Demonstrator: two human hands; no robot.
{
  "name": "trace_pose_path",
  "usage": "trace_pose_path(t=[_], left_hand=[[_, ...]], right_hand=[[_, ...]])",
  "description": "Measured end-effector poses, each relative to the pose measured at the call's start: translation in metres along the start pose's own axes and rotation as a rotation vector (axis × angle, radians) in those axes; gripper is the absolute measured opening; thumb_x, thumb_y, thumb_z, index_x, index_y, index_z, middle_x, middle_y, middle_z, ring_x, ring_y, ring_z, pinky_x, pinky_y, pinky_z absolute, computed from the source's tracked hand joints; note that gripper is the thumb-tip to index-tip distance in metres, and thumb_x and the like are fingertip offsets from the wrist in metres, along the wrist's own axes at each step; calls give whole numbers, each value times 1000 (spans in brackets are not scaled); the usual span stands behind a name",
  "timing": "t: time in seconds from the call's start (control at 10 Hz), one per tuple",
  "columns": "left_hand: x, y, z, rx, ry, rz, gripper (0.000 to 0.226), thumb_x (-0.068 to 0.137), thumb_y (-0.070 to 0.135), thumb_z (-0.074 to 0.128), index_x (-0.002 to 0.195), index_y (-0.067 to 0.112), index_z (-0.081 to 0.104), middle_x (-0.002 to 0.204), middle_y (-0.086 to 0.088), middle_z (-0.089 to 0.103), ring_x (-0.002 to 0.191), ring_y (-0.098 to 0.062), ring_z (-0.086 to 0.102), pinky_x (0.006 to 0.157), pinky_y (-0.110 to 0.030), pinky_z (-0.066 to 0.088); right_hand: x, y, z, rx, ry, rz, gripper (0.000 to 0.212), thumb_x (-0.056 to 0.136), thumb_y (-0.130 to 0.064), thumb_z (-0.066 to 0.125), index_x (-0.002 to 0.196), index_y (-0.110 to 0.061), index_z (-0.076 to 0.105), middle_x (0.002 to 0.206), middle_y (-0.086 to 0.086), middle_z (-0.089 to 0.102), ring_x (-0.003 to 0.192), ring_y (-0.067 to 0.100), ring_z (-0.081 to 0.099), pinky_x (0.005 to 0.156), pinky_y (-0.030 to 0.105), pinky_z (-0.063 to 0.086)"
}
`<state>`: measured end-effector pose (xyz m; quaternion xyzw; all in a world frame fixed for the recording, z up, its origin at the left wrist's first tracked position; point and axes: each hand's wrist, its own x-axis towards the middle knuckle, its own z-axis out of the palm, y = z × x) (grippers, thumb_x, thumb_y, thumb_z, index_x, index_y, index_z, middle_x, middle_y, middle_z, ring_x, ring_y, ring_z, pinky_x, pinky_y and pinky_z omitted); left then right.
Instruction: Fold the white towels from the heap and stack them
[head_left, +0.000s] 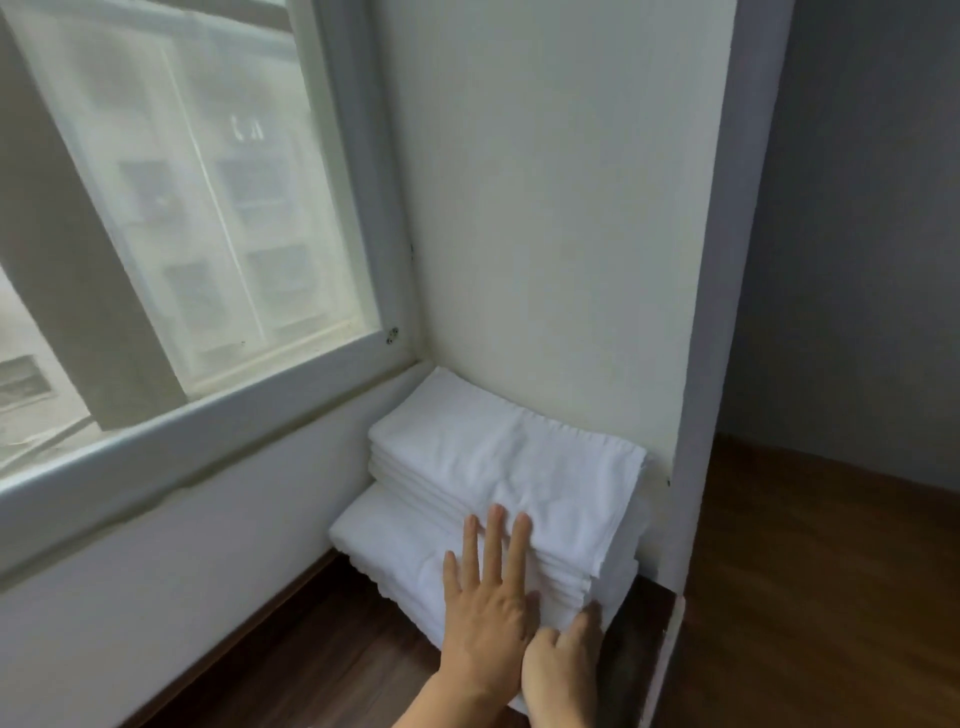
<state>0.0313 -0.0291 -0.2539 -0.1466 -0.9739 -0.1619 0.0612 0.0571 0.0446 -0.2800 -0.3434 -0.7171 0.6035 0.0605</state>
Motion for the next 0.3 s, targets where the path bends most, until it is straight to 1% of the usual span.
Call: trace_pose_path(t=[0.1,0.2,0.3], left_hand=[[-8,4,-34,-16,-86,8,92,103,19,41,149,47,-33,157,12,-44,155,-32,-20,127,-48,8],[-19,7,-74,-55,-114,-48,75,107,17,40,162,34,-8,169,6,-18,158,-28,0,120,-35,29],[-24,9,-124,-96,-27,-127,46,107,23,31,153,15,36,166,1,25,147,-24,32,90,-30,39]], right_hand=[[-15,-12,-3,-209,-36,-47,45,98,-16,53,134,9,44,128,27,54,119,43,54,105,51,45],[-39,-44,-14,-395,-87,-111,40,102,-29,46,129,1,53,127,19,56,118,34,55,104,46,47],[-75,-96,-18,-336,-315,-354,54,80,-28,83,111,13,66,104,30,66,94,40,68,81,48,61]])
